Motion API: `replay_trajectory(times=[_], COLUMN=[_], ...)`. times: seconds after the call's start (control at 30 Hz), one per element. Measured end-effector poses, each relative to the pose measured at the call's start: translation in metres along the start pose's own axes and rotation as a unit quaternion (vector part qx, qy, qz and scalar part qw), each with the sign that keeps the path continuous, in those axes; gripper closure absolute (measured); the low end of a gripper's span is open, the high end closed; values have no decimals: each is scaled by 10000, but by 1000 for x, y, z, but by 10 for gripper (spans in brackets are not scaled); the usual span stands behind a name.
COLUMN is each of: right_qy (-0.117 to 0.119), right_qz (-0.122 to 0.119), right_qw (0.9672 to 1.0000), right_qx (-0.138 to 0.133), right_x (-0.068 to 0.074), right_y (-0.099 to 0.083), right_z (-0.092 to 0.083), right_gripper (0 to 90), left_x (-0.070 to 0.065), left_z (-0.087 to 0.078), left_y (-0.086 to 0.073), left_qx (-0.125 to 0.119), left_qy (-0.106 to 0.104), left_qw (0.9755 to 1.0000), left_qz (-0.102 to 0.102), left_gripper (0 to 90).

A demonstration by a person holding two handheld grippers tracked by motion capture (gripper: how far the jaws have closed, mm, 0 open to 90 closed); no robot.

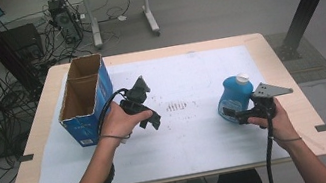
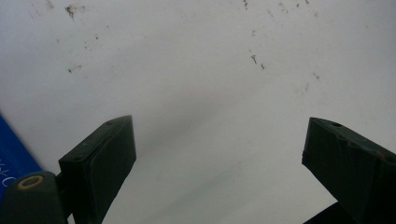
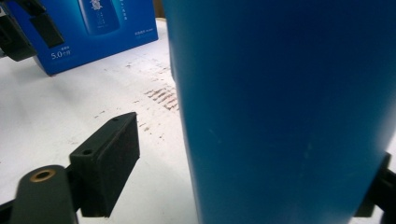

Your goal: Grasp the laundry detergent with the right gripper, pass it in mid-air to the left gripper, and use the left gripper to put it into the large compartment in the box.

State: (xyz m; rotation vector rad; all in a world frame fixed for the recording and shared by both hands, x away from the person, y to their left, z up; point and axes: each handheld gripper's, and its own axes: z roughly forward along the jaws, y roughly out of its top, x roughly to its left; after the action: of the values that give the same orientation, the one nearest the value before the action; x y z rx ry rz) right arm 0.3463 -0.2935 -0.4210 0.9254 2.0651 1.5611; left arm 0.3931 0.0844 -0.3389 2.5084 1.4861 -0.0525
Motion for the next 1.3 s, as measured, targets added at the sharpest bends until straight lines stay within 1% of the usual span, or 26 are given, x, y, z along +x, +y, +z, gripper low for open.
replay_trajectory(times=[0.3, 0.47, 0.6, 0.83, 1.3], right_qy=[-72, -116, -148, -195, -306], right_qz=[28, 33, 50, 59, 30], right_qw=[10000, 9999, 9999, 9998, 9995], right_qx=[-18, -33, -30, -58, -109], right_x=[-1, -2, -3, -3, -5], right_y=[-1, -2, -2, -2, -2], right_z=[0, 0, 0, 0, -2], right_gripper=[225, 261, 282, 322, 410], left_x=[-1, -1, -1, -1, -1], left_z=[1, 1, 1, 3, 1], left_y=[0, 1, 1, 1, 1], left_qx=[20, 22, -9, 5, 7], left_qy=[-8, -15, -20, -13, -28], left_qw=[10000, 10000, 10000, 10000, 10000], left_qz=[2, 39, 16, 9, 35], left_gripper=[101, 101, 102, 102, 102])
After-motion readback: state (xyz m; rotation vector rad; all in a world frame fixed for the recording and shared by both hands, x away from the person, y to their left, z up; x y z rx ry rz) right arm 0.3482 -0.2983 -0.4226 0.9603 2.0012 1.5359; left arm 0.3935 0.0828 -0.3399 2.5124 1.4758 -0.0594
